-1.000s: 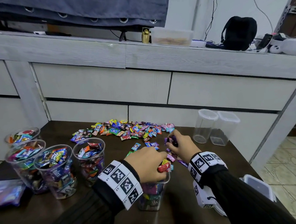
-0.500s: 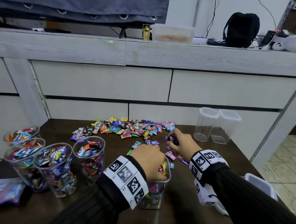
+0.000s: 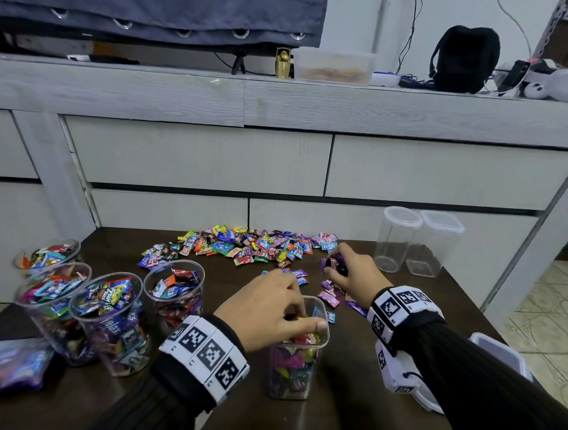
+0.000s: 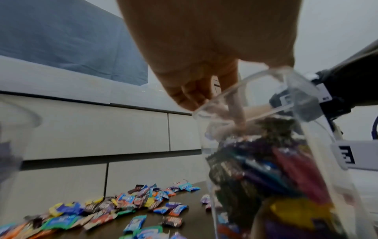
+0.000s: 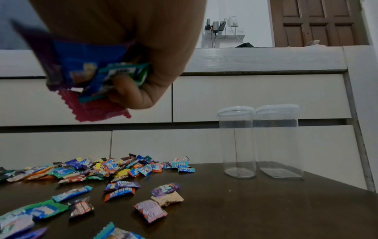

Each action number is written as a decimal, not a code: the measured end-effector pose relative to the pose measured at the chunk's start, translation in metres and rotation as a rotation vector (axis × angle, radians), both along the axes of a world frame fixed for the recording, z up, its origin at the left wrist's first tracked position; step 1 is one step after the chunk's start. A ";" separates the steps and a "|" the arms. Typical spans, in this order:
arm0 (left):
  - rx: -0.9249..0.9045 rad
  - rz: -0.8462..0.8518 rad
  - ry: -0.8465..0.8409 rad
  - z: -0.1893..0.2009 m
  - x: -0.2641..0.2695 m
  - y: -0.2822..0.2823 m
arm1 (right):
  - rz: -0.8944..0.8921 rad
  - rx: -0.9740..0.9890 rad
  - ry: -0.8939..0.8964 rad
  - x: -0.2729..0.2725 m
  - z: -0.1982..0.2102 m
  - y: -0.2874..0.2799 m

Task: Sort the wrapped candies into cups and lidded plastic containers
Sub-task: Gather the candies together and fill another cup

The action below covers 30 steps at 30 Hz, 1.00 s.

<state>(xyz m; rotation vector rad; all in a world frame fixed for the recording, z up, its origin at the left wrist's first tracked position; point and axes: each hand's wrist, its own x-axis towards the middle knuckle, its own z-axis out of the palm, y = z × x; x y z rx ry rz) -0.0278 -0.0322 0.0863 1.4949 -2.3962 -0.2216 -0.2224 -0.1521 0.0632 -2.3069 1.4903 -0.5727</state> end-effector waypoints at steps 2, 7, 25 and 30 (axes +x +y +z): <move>-0.072 -0.006 0.076 -0.002 0.004 0.003 | -0.008 -0.032 -0.043 0.001 0.005 0.000; 0.183 0.046 0.305 -0.014 0.013 0.004 | 0.056 -0.122 -0.256 0.014 0.026 0.014; 0.243 0.133 0.549 -0.048 0.014 -0.002 | 0.395 -0.152 -0.346 0.047 0.000 0.080; 0.247 0.087 0.571 -0.050 0.015 -0.003 | 0.443 -0.208 -0.169 0.041 0.004 0.082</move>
